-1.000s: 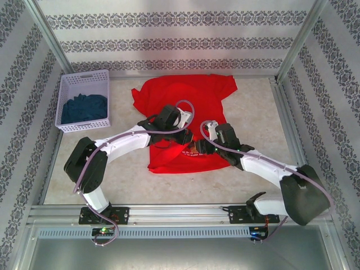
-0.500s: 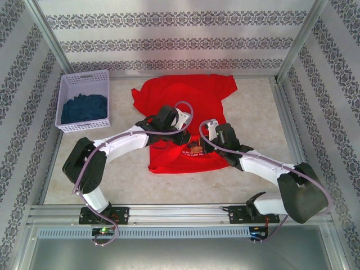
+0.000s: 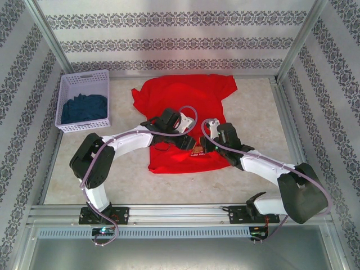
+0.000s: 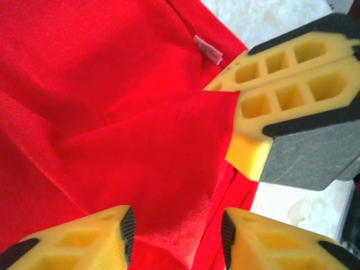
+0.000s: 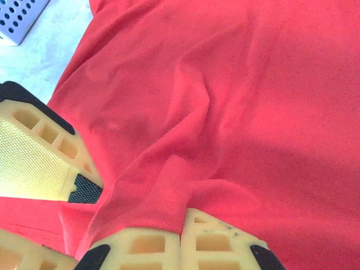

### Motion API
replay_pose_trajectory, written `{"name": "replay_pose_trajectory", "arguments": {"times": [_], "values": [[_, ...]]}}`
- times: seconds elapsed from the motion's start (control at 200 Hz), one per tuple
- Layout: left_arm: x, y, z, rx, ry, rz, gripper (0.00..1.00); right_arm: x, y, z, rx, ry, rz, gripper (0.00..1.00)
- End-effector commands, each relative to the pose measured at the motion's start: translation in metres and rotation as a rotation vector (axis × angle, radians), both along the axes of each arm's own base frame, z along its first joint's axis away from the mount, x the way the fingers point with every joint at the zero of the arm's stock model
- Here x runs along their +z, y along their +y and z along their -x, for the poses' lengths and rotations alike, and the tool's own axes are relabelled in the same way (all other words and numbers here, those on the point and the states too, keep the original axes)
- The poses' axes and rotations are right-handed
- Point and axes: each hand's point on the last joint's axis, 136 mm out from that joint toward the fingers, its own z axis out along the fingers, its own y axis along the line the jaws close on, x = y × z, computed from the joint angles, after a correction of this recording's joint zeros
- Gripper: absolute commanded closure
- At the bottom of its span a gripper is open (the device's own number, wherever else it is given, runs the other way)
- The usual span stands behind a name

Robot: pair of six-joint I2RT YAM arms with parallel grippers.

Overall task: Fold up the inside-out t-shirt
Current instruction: Turn the T-shirt inside out at the center of the table.

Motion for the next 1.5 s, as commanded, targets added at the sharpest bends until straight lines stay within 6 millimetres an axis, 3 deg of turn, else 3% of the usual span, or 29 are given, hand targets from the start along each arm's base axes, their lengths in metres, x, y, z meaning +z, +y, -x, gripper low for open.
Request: {"name": "replay_pose_trajectory", "arguments": {"times": [0.0, 0.235, 0.415, 0.52, 0.655, 0.695, 0.769, 0.819, 0.969, 1.074, 1.174, 1.194, 1.274, 1.494], "values": [[0.005, -0.007, -0.003, -0.024, -0.025, 0.058, 0.51, 0.008, -0.001, -0.002, -0.018, -0.002, -0.041, 1.00], [-0.006, -0.007, -0.004, -0.033, -0.038, 0.044, 0.45, 0.012, -0.001, -0.004, -0.032, 0.014, -0.081, 1.00], [-0.015, -0.009, -0.009, -0.028, -0.039, 0.026, 0.48, 0.011, 0.000, -0.003, -0.031, 0.027, -0.098, 1.00], [-0.013, -0.012, -0.013, -0.023, -0.045, 0.036, 0.64, 0.011, 0.000, -0.003, -0.036, 0.029, -0.100, 1.00], [-0.003, -0.013, -0.019, 0.005, -0.051, 0.051, 1.00, 0.009, -0.007, -0.004, -0.071, 0.042, -0.072, 1.00], [0.003, -0.011, -0.021, 0.025, -0.048, 0.055, 1.00, 0.006, -0.017, -0.005, -0.125, 0.062, -0.033, 1.00], [0.014, -0.007, -0.022, 0.059, -0.034, 0.066, 1.00, 0.002, -0.045, -0.002, -0.249, 0.098, 0.072, 0.69], [0.021, -0.005, -0.021, 0.077, -0.026, 0.066, 1.00, 0.005, -0.052, 0.007, -0.261, 0.093, 0.102, 0.55], [0.039, 0.000, -0.019, 0.098, -0.022, 0.071, 1.00, 0.017, -0.018, 0.045, -0.027, -0.058, 0.040, 0.37], [0.050, 0.005, -0.020, 0.117, -0.011, 0.068, 1.00, 0.017, 0.001, 0.057, 0.073, -0.167, 0.064, 0.46], [0.062, 0.010, -0.022, 0.139, 0.000, 0.060, 1.00, 0.020, 0.022, 0.057, 0.132, -0.299, 0.105, 0.57], [0.064, 0.011, -0.022, 0.140, 0.002, 0.059, 1.00, 0.008, 0.023, 0.062, 0.153, -0.300, 0.126, 0.59], [0.073, 0.013, -0.022, 0.135, 0.002, 0.055, 1.00, -0.001, 0.037, 0.062, 0.211, -0.350, 0.150, 0.67], [0.088, 0.018, -0.023, 0.130, -0.004, 0.040, 1.00, -0.034, 0.049, 0.038, 0.203, -0.392, 0.256, 0.76]]}}
